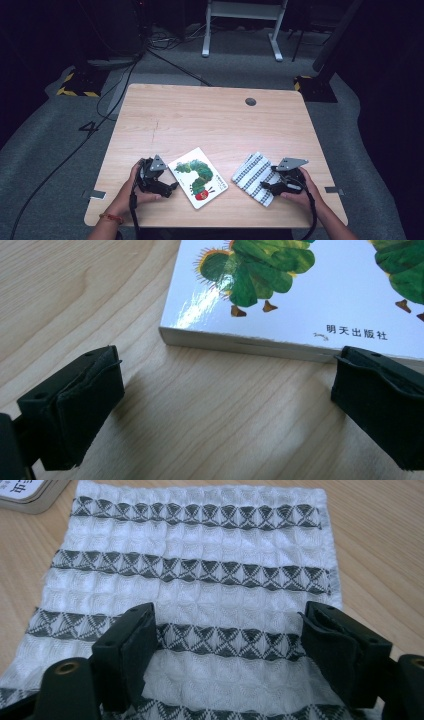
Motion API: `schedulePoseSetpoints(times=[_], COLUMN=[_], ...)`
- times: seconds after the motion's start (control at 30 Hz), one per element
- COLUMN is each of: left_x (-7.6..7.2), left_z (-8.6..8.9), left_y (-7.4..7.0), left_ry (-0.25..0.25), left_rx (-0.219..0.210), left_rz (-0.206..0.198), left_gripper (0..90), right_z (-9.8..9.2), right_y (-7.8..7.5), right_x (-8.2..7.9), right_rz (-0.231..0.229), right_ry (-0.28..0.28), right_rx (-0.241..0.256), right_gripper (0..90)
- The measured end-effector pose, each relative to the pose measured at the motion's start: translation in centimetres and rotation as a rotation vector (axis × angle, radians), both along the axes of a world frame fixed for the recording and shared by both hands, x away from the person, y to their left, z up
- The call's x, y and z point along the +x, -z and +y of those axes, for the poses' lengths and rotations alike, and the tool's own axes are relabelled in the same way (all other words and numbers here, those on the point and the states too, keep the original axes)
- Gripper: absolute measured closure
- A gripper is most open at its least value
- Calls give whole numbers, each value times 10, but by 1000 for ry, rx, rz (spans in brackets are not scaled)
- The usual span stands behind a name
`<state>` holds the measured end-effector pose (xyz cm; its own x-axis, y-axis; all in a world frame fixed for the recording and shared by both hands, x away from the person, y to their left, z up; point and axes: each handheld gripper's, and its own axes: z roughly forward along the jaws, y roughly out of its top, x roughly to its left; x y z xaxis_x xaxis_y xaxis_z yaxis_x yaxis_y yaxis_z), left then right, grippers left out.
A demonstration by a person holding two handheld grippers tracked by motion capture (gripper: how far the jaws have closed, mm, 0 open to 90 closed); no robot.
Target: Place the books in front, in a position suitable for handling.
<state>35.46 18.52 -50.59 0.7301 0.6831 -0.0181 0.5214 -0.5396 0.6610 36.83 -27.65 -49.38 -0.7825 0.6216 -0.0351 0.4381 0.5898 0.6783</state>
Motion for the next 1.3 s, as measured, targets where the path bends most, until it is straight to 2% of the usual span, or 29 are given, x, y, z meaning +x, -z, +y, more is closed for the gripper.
schedulePoseSetpoints(times=[0.23,0.33,0.47,0.97,1.23,1.3], left_x=[3,5,7,17,19,20], left_z=[-5,-11,-19,-41,-50,-54], left_y=[0,0,0,0,-1,-1], left_ry=[23,37,59,118,139,148], left_rx=[1,0,-2,3,3,3], left_rz=[-4,-4,-1,-4,-2,-2], left_gripper=[4,4,4,3,3,4], right_z=[-16,-26,-31,-31,-33,-33], right_y=[0,1,1,-1,-1,-3], right_x=[5,8,10,10,11,10], right_rz=[0,1,-1,-6,5,4], right_ry=[35,63,73,79,89,91], right_rx=[4,10,9,-9,-5,-30], right_gripper=[227,227,227,226,226,237])
